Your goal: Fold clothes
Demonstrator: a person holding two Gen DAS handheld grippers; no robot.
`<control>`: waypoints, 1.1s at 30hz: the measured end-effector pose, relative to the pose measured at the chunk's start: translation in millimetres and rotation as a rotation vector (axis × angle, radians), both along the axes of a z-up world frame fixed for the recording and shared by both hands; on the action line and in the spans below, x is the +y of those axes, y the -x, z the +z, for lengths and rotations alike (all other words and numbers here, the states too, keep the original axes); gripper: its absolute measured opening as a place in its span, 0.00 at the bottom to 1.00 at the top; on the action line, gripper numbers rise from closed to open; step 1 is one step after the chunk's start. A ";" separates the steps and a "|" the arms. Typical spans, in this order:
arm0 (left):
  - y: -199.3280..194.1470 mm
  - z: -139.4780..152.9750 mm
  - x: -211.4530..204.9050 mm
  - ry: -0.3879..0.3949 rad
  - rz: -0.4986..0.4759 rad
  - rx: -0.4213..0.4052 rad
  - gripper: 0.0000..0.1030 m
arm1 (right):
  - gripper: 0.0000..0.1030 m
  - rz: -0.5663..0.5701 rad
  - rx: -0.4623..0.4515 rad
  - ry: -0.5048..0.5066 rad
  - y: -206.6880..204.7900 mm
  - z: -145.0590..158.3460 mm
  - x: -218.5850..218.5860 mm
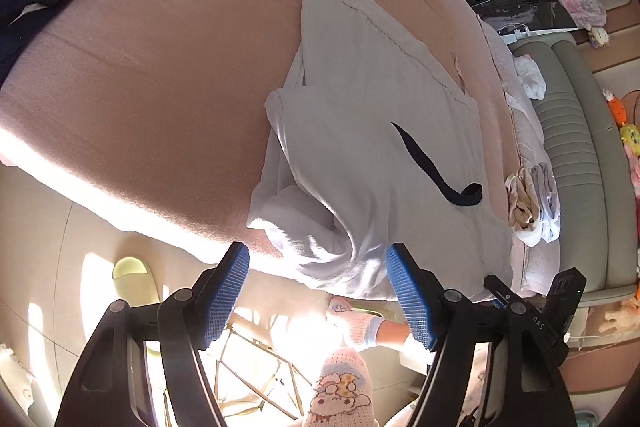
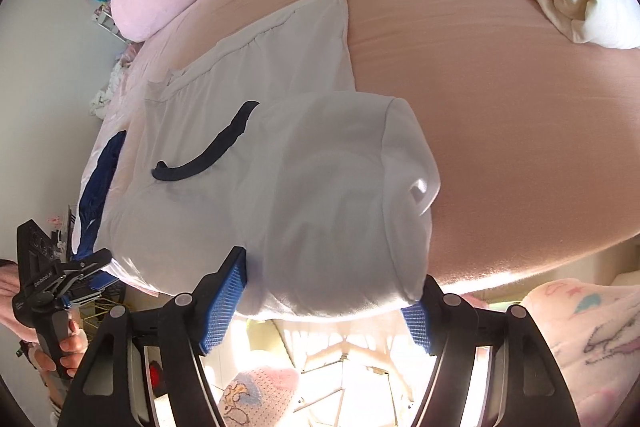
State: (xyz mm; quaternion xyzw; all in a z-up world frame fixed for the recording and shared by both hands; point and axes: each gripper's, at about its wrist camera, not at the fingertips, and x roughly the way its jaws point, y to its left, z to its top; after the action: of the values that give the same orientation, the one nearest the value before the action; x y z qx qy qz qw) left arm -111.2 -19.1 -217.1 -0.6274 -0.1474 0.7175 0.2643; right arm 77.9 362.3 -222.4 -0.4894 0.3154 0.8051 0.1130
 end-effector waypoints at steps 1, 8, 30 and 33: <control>0.5 3.0 -4.2 -0.002 0.011 0.002 0.68 | 0.71 -0.004 -0.007 -0.026 -2.8 3.0 1.1; 3.2 32.8 -16.5 0.033 0.034 0.088 0.68 | 0.71 -0.026 0.012 -0.181 -14.8 36.4 7.3; 81.3 65.5 50.5 0.195 -0.081 0.173 0.68 | 0.71 0.045 0.070 -0.137 51.1 74.1 31.1; 99.8 68.4 66.8 0.255 -0.109 0.192 0.68 | 0.71 0.079 0.063 -0.140 74.4 74.2 36.1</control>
State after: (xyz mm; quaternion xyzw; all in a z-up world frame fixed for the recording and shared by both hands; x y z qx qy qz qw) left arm -211.0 47.7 -148.6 -0.5913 0.0052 0.7717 0.2339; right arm 3.5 398.4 -148.2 -0.4669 0.2421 0.8440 0.1055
